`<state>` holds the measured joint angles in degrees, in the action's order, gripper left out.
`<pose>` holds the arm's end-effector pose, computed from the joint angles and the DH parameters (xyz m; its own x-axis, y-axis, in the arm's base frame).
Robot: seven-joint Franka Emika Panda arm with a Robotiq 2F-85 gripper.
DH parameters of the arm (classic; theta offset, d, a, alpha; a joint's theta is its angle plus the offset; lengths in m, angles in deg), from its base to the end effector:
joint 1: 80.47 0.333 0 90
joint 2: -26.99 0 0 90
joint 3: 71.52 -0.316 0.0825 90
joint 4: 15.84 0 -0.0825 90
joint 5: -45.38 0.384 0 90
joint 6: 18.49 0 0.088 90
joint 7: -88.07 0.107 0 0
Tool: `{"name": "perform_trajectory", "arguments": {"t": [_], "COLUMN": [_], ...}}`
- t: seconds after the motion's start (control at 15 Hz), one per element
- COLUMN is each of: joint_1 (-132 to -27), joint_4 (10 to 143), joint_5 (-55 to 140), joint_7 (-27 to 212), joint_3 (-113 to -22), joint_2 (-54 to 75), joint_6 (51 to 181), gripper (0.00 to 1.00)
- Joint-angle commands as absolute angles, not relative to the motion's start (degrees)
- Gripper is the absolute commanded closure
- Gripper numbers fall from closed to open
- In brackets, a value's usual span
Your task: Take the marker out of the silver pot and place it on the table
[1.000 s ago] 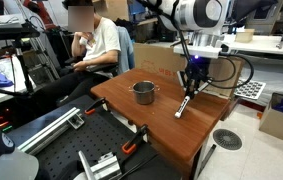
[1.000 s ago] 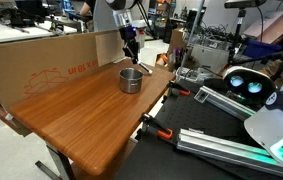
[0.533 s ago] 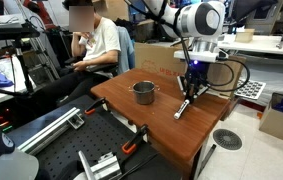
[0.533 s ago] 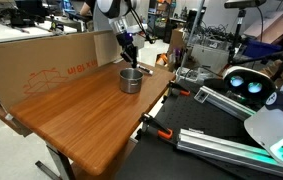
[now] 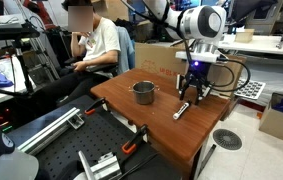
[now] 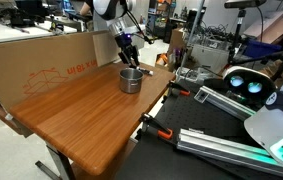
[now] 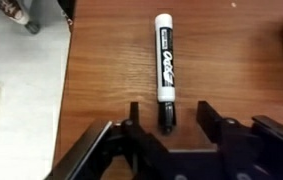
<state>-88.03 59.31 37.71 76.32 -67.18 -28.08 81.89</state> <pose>0.6620 -0.1424 0.1274 0.8524 0.0454 -0.5210 0.0887 -0.9943 0.0584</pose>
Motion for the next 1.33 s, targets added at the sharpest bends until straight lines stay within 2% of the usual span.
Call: {"name": "perform_trajectory", "arguments": {"t": [0.0,0.07,0.53,1.27], "joint_1": [-87.81,-87.8,-87.58,-85.75], "joint_4": [55.53,55.68,62.06,89.06], "joint_5": [37.02,37.06,37.46,36.6], "joint_7": [76.6,76.49,76.19,78.17], "joint_3": [-67.37,-67.49,-68.68,-69.44], "joint_2": [-29.87,-29.66,-23.17,5.1], "joint_6": [79.07,79.29,84.33,97.25], "gripper": [0.04,0.0,0.0,0.0]}}
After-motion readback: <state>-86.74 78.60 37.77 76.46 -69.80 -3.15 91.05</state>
